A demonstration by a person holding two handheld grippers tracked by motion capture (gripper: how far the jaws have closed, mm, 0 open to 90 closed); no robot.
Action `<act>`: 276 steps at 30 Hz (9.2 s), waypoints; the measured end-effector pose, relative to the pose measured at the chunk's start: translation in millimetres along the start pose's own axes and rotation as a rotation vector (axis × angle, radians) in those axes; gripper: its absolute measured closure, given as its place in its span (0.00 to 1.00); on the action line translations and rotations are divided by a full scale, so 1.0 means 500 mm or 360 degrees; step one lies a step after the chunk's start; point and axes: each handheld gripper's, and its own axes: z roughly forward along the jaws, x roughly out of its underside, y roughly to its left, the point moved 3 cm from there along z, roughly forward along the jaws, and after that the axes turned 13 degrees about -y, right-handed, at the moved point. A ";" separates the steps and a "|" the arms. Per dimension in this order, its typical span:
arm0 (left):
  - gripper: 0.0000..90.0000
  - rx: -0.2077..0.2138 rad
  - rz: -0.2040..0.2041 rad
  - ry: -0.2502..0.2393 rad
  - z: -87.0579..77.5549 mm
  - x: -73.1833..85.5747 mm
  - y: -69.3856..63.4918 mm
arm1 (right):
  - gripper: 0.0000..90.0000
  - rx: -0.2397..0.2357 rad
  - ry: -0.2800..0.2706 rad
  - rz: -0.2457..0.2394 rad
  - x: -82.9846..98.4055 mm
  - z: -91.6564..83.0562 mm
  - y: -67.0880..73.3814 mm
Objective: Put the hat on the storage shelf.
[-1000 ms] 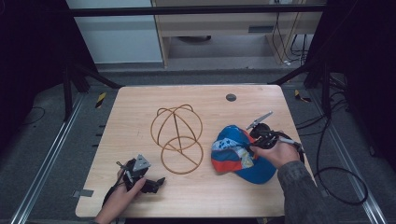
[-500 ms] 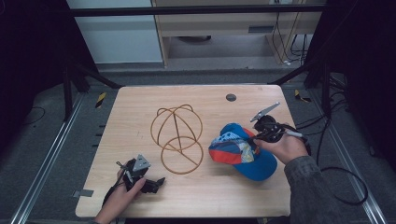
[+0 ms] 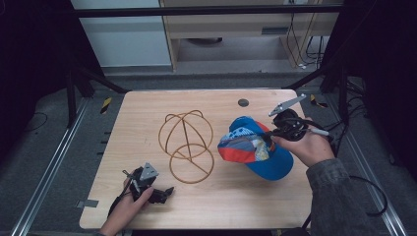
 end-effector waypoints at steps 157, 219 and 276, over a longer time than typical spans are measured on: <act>0.00 -0.0002 0.0003 0.0000 -0.001 0.000 -0.001 | 0.99 -0.0307 -0.0148 -0.0569 -0.360 0.196 0.285; 0.00 -0.0001 0.0003 0.0000 -0.001 0.000 -0.001 | 0.13 -0.0247 -0.0175 -0.0523 -0.341 0.166 0.283; 0.00 -0.0003 0.0006 0.0001 -0.003 0.001 -0.002 | 0.06 -0.0016 -0.0399 -0.0364 -0.277 0.060 0.211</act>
